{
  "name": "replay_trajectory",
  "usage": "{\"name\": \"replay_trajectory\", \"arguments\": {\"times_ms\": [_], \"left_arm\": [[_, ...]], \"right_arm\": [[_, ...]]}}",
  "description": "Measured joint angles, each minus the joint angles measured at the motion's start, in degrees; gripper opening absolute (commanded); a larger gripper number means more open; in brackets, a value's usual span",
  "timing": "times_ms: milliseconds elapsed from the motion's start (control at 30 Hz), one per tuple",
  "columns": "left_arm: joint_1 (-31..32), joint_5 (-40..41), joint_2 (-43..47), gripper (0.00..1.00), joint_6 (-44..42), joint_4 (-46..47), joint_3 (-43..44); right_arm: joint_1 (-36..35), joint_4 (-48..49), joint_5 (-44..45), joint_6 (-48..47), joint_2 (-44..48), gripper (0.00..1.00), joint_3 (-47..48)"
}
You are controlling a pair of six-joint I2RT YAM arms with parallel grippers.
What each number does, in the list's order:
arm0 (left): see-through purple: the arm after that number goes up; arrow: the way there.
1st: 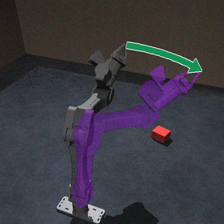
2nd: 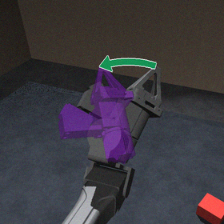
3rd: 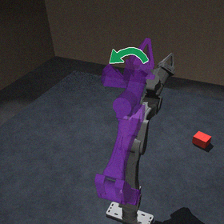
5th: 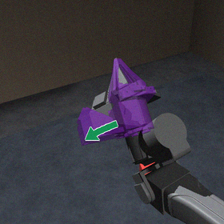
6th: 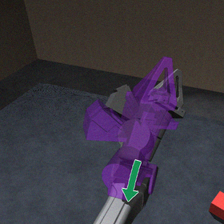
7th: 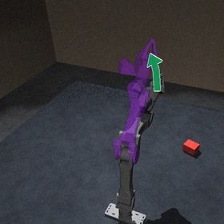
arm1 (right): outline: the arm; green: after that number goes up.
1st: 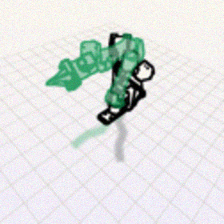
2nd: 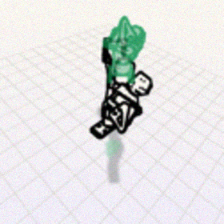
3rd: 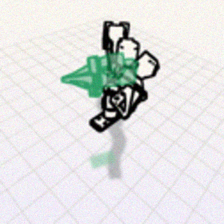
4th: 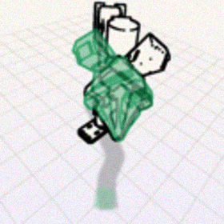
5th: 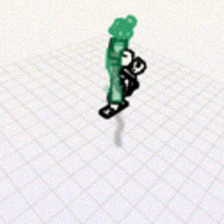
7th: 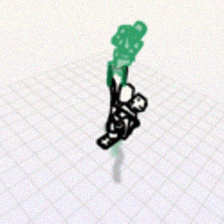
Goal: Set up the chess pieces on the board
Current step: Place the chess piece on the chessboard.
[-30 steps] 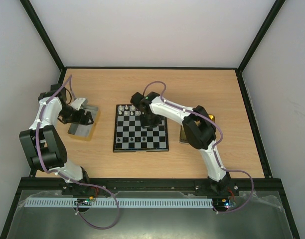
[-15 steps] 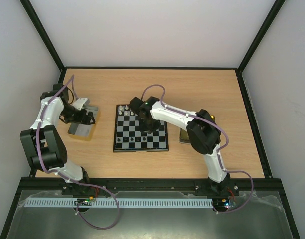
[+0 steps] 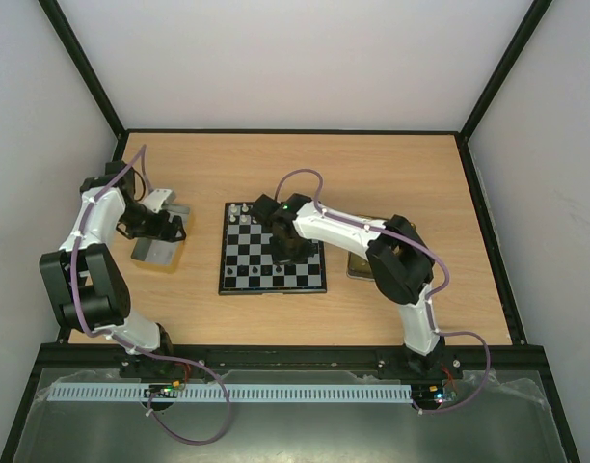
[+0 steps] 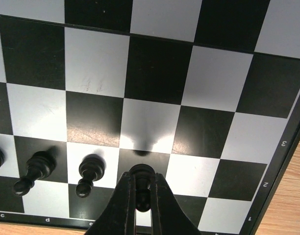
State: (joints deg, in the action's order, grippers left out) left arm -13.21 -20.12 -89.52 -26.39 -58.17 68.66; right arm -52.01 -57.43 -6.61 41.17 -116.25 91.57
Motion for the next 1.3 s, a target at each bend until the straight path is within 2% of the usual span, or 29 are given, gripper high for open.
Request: {"name": "replay_trajectory", "arguments": {"times_ms": [400,1067,1300], "left_arm": [[1.44,0.02,0.39,0.93,0.92,0.04,0.0],[1.68,0.2,1.05,0.93,1.01,0.04,0.0],[1.68,0.2,1.31,0.93,1.03,0.07,0.0]], "right_arm": [[-1.03,1.31,-0.52,0.7,1.14,0.02,-3.26],[-1.27,1.66,-0.52,0.87,1.14,0.03,-3.26],[-1.33,1.88,-0.52,0.9,1.14,0.07,-3.41]]}}
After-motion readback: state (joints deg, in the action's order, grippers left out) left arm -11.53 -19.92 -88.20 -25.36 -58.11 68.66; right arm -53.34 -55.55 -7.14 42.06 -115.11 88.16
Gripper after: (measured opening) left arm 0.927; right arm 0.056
